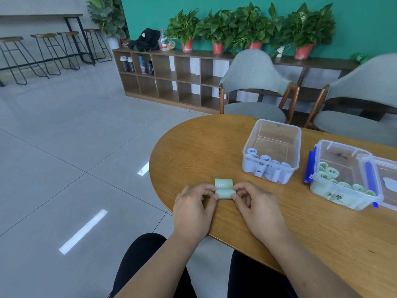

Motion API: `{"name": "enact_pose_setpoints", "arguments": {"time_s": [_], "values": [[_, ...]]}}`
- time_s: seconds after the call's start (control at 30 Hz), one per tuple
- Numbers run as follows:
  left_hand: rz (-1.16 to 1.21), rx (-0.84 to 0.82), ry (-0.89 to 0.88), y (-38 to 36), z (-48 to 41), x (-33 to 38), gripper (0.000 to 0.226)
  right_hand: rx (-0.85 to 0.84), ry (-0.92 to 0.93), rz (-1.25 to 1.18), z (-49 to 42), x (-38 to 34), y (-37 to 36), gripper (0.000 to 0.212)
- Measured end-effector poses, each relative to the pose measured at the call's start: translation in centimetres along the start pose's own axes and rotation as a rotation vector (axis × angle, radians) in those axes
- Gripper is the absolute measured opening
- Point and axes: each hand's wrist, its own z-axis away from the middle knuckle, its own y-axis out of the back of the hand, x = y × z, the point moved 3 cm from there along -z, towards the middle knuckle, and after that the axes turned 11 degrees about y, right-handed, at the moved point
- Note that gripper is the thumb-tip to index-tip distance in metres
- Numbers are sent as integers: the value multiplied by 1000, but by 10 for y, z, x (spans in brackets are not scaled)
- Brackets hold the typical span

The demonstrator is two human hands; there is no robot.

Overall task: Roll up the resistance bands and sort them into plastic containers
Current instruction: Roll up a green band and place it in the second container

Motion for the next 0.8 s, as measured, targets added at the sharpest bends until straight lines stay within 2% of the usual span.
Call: {"name": "enact_pose_setpoints", "arguments": {"time_s": [0.13, 0.33, 0.8], "values": [[-10, 4, -15, -1, 0, -1, 18, 12, 12, 9, 1, 0, -1, 19], [-22, 1, -13, -2, -1, -1, 29, -12, 12, 26, 1, 0, -3, 33], [-2, 6, -15, -2, 0, -2, 21, -23, 24, 51, -1, 0, -3, 22]]}}
